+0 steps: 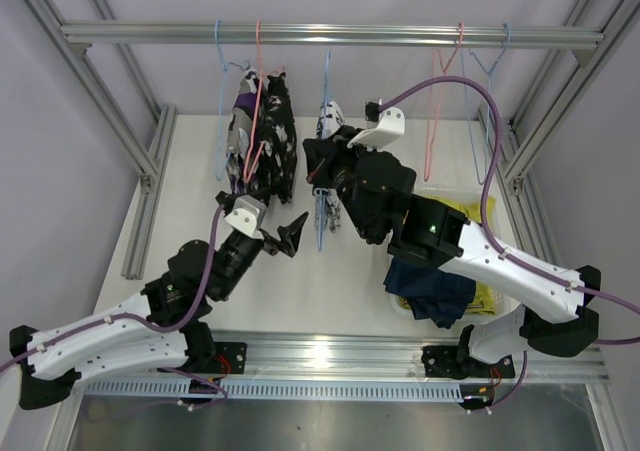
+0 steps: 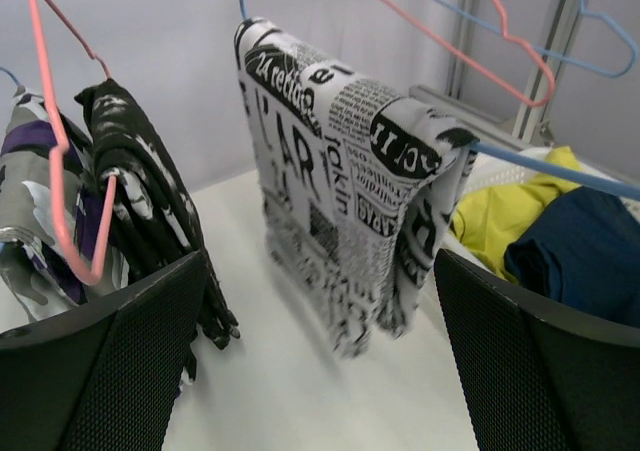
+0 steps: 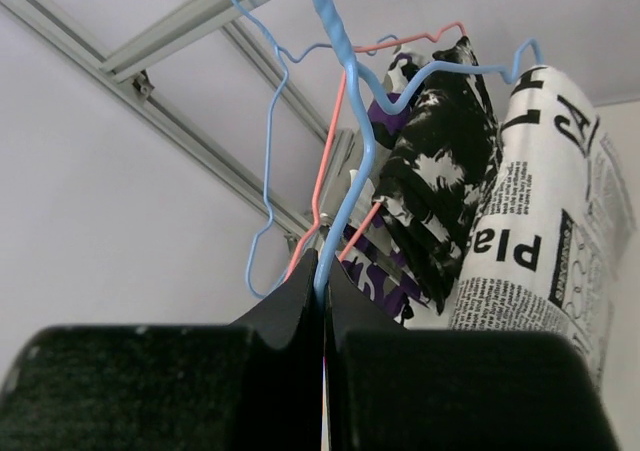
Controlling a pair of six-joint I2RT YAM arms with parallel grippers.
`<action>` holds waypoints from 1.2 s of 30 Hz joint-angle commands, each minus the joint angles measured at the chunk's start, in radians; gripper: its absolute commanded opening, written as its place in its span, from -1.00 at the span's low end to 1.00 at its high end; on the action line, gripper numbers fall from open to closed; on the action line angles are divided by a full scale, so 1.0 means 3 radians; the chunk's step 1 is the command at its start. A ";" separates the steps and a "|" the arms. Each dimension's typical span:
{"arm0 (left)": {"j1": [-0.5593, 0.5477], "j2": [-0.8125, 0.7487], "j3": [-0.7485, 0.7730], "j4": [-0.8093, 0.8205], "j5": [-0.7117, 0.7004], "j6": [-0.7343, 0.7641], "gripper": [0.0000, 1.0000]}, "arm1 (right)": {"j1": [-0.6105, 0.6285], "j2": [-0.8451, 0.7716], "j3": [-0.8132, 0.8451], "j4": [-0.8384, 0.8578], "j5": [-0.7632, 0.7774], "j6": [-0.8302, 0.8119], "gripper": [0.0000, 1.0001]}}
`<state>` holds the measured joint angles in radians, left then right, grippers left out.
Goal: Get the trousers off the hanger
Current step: Pick up the hanger from the clothesline, then remove the trousers from the hanger.
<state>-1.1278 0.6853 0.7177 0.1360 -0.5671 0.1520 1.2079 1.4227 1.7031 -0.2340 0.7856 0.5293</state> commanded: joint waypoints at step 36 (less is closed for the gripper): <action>-0.0024 0.0017 -0.0158 0.0590 -0.0114 0.0352 0.99 | 0.0749 -0.0396 -0.0482 0.0979 0.0403 0.0792 -1.00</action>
<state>-1.1339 0.6987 0.6792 0.2394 -0.5652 0.2291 1.4029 1.3636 1.5707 -0.1211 0.8646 0.6949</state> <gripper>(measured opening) 0.994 0.021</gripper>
